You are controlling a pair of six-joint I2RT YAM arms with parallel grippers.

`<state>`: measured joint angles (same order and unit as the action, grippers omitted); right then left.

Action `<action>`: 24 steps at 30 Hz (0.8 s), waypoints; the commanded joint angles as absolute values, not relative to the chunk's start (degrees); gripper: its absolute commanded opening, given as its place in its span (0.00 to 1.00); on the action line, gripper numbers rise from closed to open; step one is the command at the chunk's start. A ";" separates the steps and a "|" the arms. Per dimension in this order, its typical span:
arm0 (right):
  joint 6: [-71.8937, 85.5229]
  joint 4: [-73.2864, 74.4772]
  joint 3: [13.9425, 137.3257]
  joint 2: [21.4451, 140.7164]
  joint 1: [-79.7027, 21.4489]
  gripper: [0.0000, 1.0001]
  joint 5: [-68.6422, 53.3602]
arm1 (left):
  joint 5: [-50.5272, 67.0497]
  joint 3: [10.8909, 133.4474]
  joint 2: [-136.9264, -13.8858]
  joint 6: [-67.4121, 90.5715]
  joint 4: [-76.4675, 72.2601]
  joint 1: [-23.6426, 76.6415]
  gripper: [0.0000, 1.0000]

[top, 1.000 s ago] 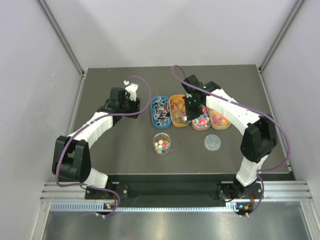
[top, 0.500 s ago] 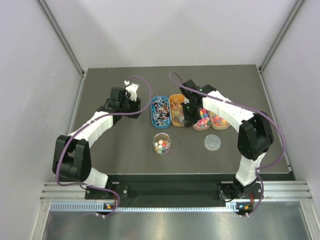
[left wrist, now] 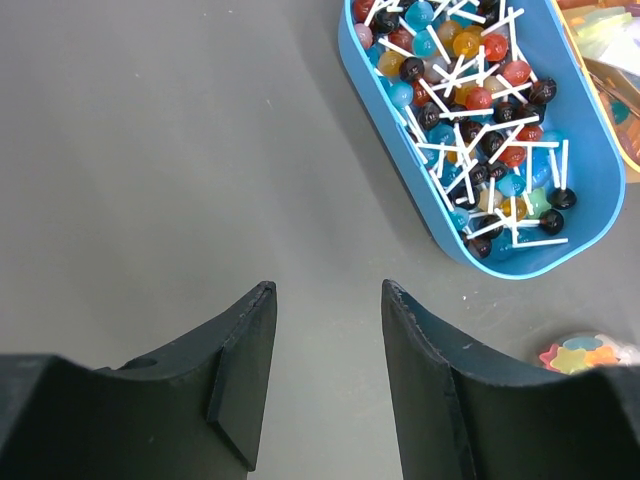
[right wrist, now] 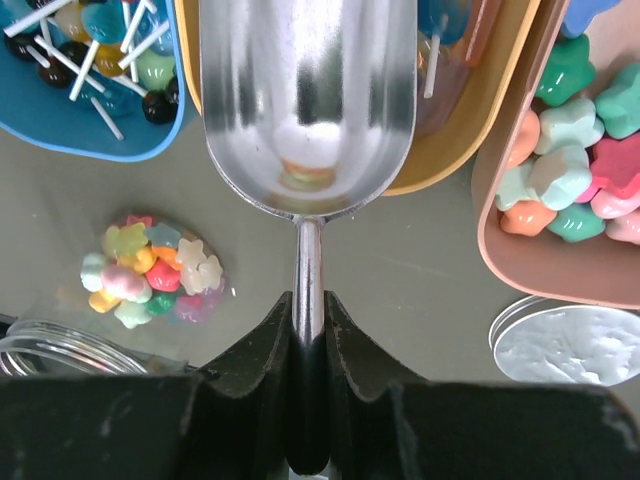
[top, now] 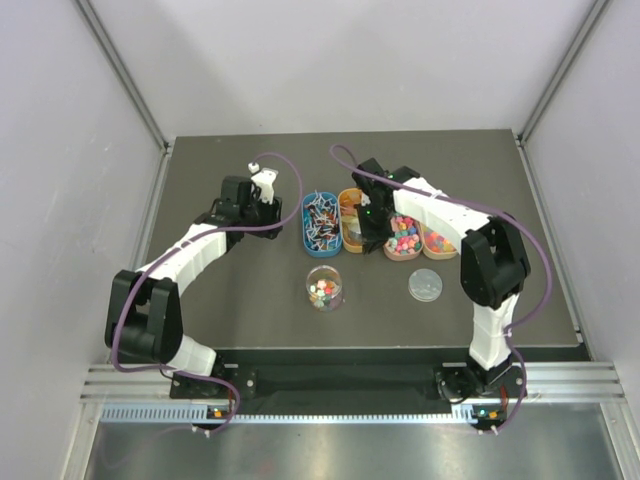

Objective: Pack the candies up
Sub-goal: Scoop the fake candies from the storage box.

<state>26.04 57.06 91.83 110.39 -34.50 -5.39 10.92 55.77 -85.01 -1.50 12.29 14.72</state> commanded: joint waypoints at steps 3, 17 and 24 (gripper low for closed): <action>25.05 54.06 94.92 112.06 -34.81 0.00 -3.78 | 12.04 55.98 -84.64 -0.70 10.02 14.77 0.51; 21.97 43.69 87.19 111.97 -33.84 0.00 -4.83 | 12.83 56.69 -85.52 -0.18 10.81 14.77 0.51; 22.06 42.80 85.78 111.01 -33.22 0.00 -5.45 | 13.18 56.60 -85.34 -0.26 10.90 14.85 0.51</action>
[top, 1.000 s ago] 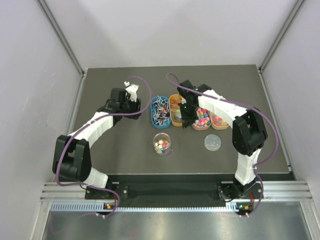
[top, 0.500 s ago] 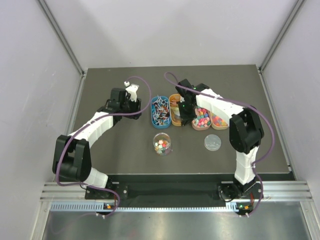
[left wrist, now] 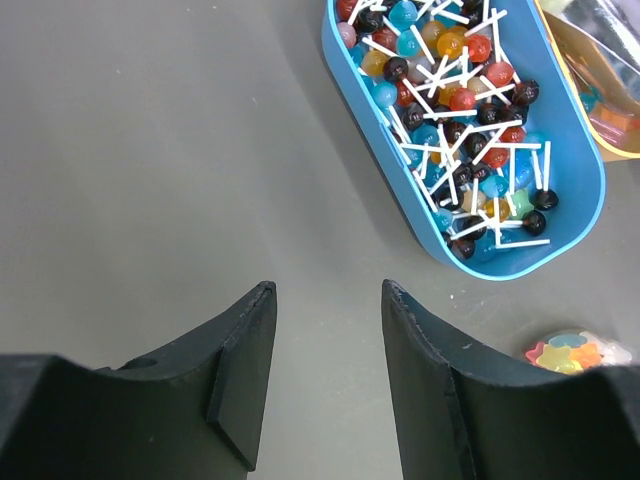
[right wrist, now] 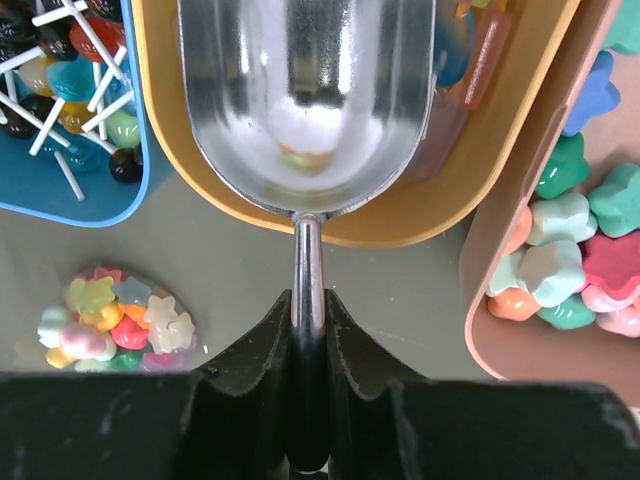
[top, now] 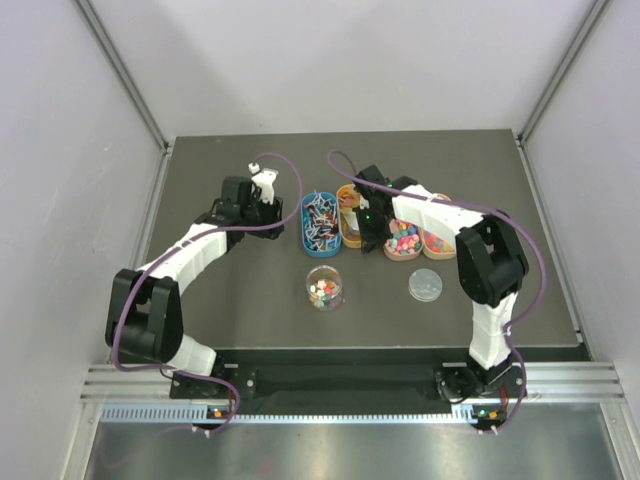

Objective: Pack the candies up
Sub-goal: Scoop the fake candies from the storage box.

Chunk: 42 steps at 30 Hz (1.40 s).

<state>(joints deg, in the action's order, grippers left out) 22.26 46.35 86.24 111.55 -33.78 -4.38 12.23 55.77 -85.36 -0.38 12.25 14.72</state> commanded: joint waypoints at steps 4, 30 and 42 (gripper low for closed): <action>22.59 38.61 83.59 110.13 -32.87 0.00 -5.36 | 13.27 56.43 -85.43 -0.18 10.98 14.94 0.51; 20.30 24.00 72.79 105.03 -34.01 0.00 3.15 | 13.27 57.66 -86.31 1.05 12.22 15.73 0.51; 14.33 14.95 72.77 106.08 -35.51 0.00 4.83 | 13.27 58.89 -86.57 1.40 13.09 15.73 0.51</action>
